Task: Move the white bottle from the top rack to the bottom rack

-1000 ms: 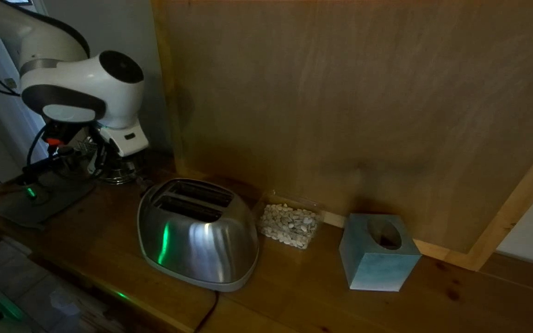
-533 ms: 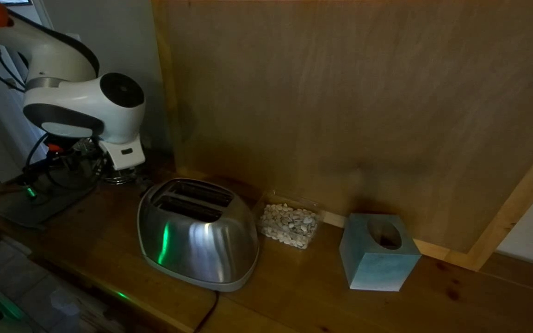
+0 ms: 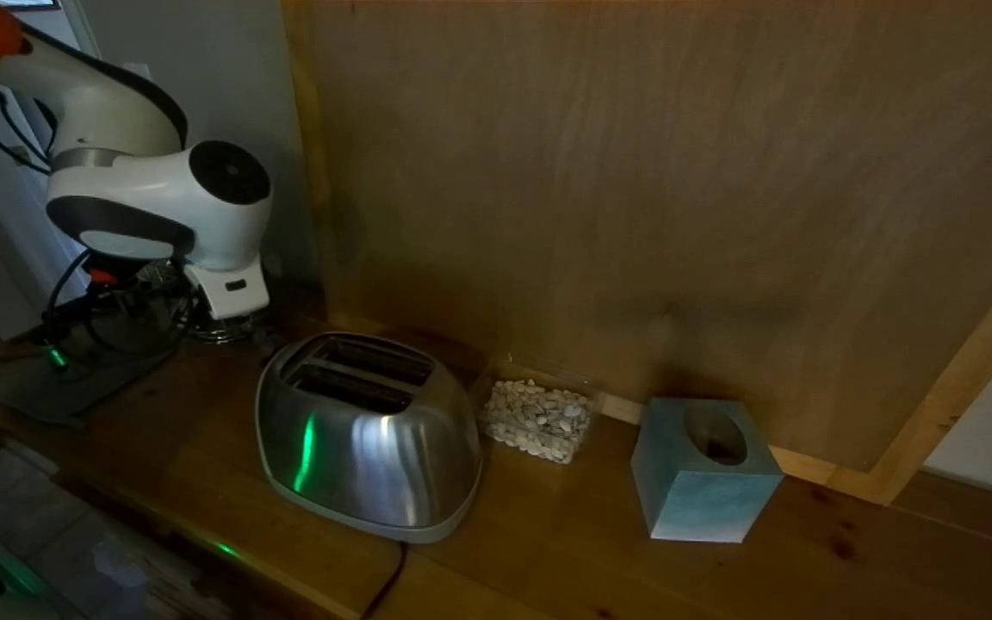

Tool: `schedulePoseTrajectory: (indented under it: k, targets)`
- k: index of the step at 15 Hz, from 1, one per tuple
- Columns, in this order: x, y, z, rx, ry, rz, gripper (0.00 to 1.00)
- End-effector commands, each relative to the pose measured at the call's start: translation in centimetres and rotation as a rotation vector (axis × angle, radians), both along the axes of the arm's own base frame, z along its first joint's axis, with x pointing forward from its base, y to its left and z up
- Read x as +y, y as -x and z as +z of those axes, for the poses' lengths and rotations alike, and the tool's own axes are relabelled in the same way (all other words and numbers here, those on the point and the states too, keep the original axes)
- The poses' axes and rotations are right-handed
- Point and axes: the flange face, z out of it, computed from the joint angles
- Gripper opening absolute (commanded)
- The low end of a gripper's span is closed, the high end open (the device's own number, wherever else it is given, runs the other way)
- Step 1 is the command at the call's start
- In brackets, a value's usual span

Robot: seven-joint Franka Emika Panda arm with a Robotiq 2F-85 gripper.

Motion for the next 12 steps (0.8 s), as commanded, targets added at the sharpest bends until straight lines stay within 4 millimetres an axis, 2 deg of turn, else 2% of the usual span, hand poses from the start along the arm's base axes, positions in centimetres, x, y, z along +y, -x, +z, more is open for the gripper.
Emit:
schedulePoseTrajectory:
  k: [1, 12]
  targets:
    - [0.9, -0.2, -0.5, 0.014, -0.034, -0.031, 0.20]
    - [1.1, 0.8, -1.9, 0.007, -0.032, -0.158, 0.20]
